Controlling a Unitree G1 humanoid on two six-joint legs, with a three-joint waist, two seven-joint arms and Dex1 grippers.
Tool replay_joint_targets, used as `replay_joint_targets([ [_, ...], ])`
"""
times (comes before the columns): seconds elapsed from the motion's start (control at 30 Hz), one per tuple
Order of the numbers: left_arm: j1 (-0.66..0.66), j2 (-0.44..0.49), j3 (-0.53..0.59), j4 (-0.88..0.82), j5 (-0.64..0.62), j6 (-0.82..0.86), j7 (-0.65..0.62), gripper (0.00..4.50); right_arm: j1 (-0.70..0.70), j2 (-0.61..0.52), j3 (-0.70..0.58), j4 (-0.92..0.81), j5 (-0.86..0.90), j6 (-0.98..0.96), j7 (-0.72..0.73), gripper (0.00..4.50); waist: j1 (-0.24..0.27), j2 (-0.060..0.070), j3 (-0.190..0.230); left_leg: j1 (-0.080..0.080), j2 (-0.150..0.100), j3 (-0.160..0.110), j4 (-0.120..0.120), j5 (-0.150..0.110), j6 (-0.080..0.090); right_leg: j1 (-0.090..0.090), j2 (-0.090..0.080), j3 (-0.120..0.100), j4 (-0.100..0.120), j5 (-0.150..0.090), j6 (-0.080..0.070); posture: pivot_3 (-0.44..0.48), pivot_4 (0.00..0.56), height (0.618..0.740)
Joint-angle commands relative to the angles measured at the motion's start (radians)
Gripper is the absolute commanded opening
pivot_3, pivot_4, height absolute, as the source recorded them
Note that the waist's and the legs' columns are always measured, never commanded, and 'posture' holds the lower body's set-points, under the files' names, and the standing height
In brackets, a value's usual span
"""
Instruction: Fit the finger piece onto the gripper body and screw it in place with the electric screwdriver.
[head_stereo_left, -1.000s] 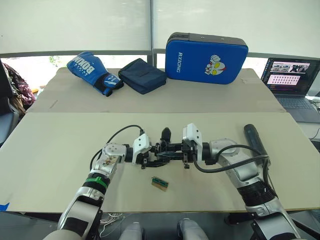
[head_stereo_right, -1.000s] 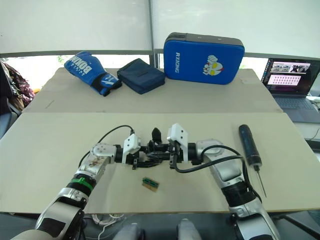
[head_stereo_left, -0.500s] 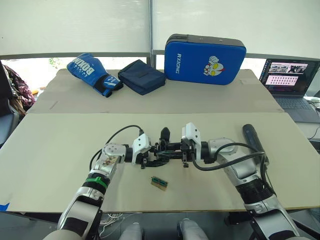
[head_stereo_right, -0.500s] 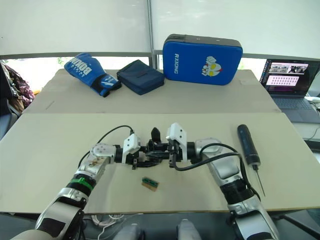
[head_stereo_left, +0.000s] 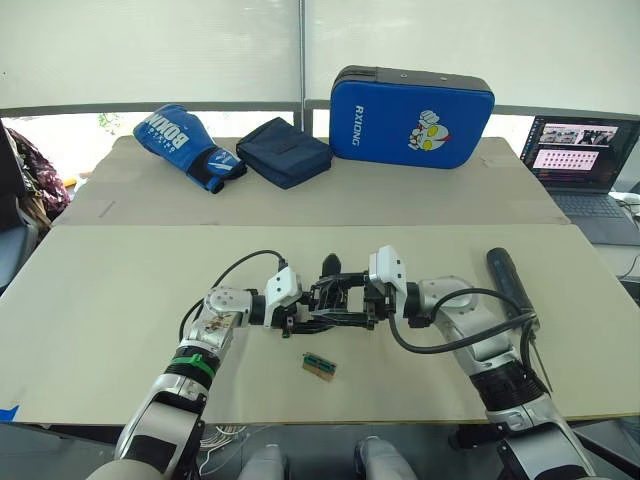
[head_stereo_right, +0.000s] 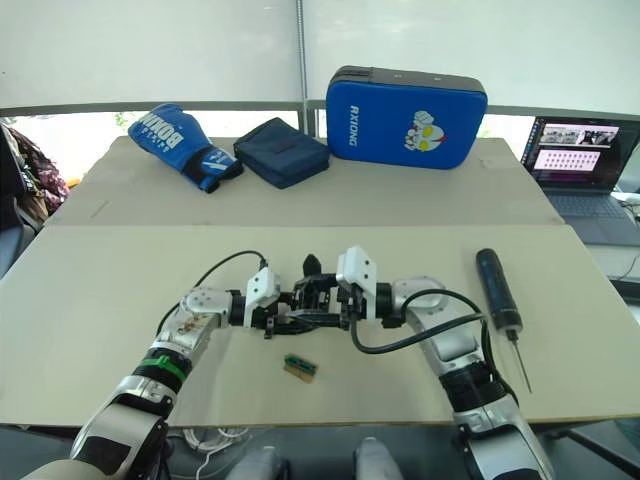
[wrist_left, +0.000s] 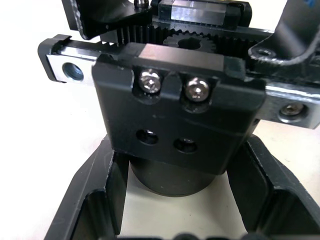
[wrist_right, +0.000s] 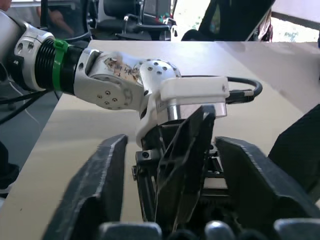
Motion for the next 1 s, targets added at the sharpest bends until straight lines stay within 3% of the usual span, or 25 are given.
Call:
replay_joint_targets([
  [0.03, 0.02, 0.002, -0.008, 0.006, 0.008, 0.004, 0.002, 2.32, 0.0, 0.005, -0.034, -0.031, 0.036, -0.026, 0.017, 4.49, 0.0, 0.0, 0.0, 0.0, 0.0, 0.0, 0.0, 0.0, 0.0, 0.0, 0.0, 0.0, 0.0, 0.0, 0.0, 0.0, 0.15, 0.74],
  [0.27, 0.027, -0.007, 0.007, -0.001, -0.009, 0.023, 0.012, 2.32, 0.023, 0.008, -0.088, -0.085, 0.081, -0.04, 0.013, 4.49, 0.0, 0.0, 0.0, 0.0, 0.0, 0.0, 0.0, 0.0, 0.0, 0.0, 0.0, 0.0, 0.0, 0.0, 0.0, 0.0, 0.15, 0.74],
  [0.4, 0.026, -0.012, 0.021, -0.007, -0.022, 0.027, 0.021, 4.27, 0.048, -0.004, -0.122, -0.166, 0.127, -0.011, 0.007, 4.5, 0.001, 0.0, 0.0, 0.0, 0.0, 0.0, 0.0, 0.0, 0.0, 0.0, 0.0, 0.0, 0.0, 0.0, 0.0, 0.0, 0.15, 0.74],
  [0.43, 0.027, -0.012, 0.023, -0.009, -0.022, 0.024, 0.027, 4.42, 0.055, -0.008, -0.125, -0.181, 0.131, -0.005, 0.005, 4.5, 0.001, 0.0, 0.0, 0.0, 0.0, 0.0, 0.0, 0.0, 0.0, 0.0, 0.0, 0.0, 0.0, 0.0, 0.0, 0.0, 0.15, 0.74],
  [0.73, 0.104, 0.109, 0.097, -0.119, -0.101, 0.087, -0.033, 4.42, 0.153, -0.126, -0.201, -0.362, 0.209, 0.076, -0.02, 4.5, -0.012, 0.0, 0.0, 0.0, 0.0, 0.0, -0.002, 0.0, 0.0, -0.002, 0.0, 0.0, 0.0, 0.0, 0.0, 0.0, 0.15, 0.74],
  [0.87, 0.179, 0.211, 0.145, -0.228, -0.175, 0.159, -0.108, 4.42, 0.245, -0.203, -0.317, -0.433, 0.247, 0.107, -0.066, 4.5, -0.012, 0.0, 0.001, -0.001, 0.0, -0.001, -0.003, 0.0, 0.0, -0.002, 0.0, 0.0, -0.001, 0.0, 0.0, 0.0, 0.15, 0.74],
  [1.0, 0.232, 0.314, 0.236, -0.328, -0.259, 0.202, -0.138, 4.42, 0.472, -0.279, -0.536, -0.5, 0.264, 0.113, -0.117, 4.5, 0.005, 0.0, 0.001, -0.002, 0.001, -0.001, -0.003, 0.0, 0.0, -0.002, 0.0, 0.0, -0.002, 0.0, 0.0, 0.0, 0.15, 0.74],
])
